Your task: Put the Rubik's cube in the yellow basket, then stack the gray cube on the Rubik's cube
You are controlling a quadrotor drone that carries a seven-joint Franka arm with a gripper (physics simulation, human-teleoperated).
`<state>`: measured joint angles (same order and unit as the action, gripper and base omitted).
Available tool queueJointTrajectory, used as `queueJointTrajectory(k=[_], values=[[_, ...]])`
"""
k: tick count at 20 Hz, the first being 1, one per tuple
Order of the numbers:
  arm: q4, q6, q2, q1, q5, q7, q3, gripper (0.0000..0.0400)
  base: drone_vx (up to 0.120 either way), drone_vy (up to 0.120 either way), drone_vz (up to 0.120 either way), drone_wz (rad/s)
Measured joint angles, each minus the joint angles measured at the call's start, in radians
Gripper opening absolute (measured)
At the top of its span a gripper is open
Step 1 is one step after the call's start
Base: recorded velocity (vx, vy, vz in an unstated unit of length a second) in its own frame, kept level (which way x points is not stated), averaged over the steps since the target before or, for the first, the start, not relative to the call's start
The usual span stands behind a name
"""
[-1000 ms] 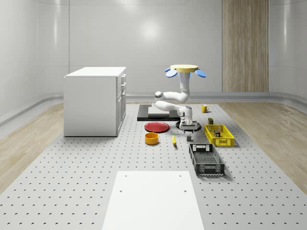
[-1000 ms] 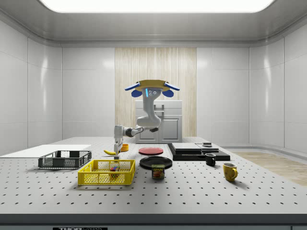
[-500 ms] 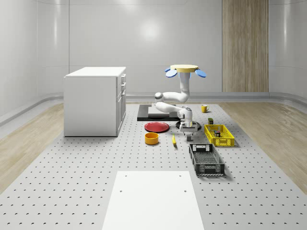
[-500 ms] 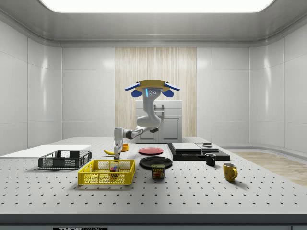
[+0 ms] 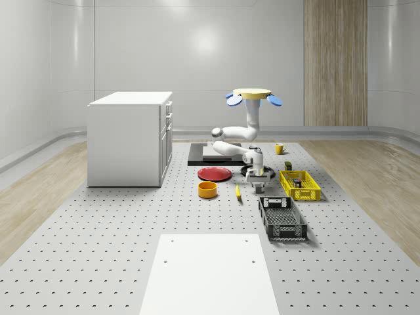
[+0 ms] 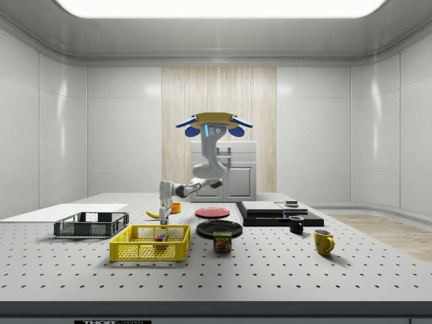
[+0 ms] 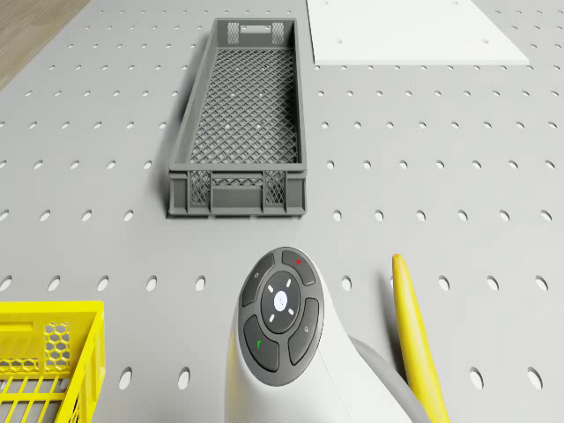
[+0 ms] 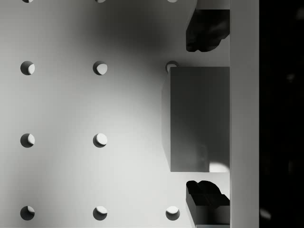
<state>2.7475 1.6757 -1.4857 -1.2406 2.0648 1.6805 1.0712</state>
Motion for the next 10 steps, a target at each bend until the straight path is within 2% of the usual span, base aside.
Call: queueJointTrajectory(k=[4,7,10], values=[[-0.008,0.001,0.007,-0.003,0.012,-0.002,-0.011,0.0400,0.000,0.000,0.000,0.000],[-0.011,0.000,0.012,-0.003,0.017,-0.004,-0.015,0.0321,0.000,0.000,0.000,0.000],[-0.012,-0.003,0.015,-0.001,0.021,-0.005,-0.017,0.0284,0.000,0.000,0.000,0.000]])
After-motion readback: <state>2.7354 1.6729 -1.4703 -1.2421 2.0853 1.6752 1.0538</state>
